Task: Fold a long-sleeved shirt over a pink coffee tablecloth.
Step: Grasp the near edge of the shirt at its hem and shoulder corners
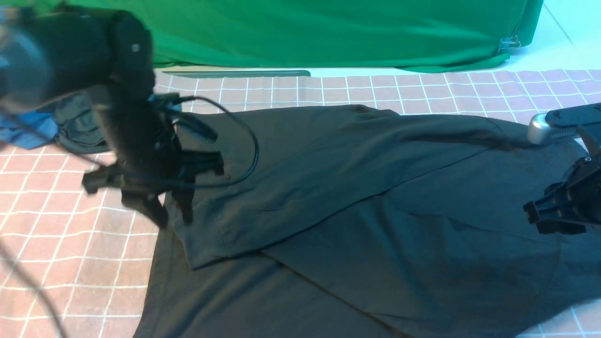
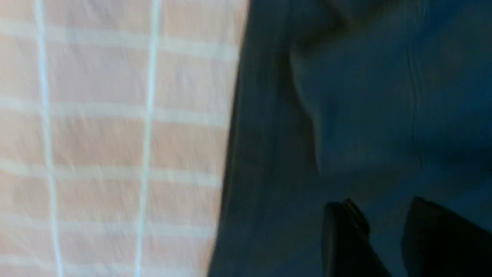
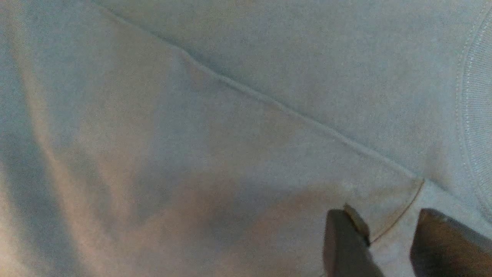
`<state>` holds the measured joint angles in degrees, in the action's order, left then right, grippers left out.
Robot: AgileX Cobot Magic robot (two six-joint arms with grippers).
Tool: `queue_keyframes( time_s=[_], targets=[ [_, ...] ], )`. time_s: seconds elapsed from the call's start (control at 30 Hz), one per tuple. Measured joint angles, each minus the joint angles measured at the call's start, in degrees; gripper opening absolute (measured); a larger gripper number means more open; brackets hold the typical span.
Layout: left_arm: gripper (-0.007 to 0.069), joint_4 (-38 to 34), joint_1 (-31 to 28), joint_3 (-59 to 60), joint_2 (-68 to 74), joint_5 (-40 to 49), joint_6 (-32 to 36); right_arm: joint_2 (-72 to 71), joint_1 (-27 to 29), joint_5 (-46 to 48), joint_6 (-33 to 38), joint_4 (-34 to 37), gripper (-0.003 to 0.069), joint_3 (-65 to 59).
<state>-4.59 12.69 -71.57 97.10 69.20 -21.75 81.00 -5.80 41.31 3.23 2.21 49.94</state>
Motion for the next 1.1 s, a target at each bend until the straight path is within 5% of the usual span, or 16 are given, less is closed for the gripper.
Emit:
queue_keyframes(
  time_s=[0.13, 0.3, 0.6, 0.77, 0.9, 1.1],
  targets=[
    [0.0123, -2.2, 0.0, 11.7, -7.6, -0.4, 0.1, 0.0, 0.0, 0.1, 0.0, 0.0, 0.0290, 0.0],
    [0.0134, -1.7, 0.0, 25.6, -14.1, -7.0, 0.1, 0.0, 0.0, 0.1, -0.2, 0.0, 0.0290, 0.0],
    [0.0412, -1.1, 0.0, 37.0, -15.8, -12.4, 0.0, 0.0, 0.0, -0.6, -0.3, 0.0, 0.0290, 0.0],
    [0.0486, -1.0, 0.0, 39.9, -15.9, -18.4, 0.1, 0.0, 0.0, -1.0, -0.4, 0.0, 0.0290, 0.0],
    [0.0444, -1.6, 0.0, 40.0, -15.9, -19.5, 1.4, 0.0, 0.0, -1.2, -0.4, 0.0, 0.0290, 0.0],
    [0.0165, -6.8, 0.0, 40.0, -15.9, -19.2, 7.8, 0.0, 0.0, -1.2, -0.4, 0.0, 0.0290, 0.0]
  ],
)
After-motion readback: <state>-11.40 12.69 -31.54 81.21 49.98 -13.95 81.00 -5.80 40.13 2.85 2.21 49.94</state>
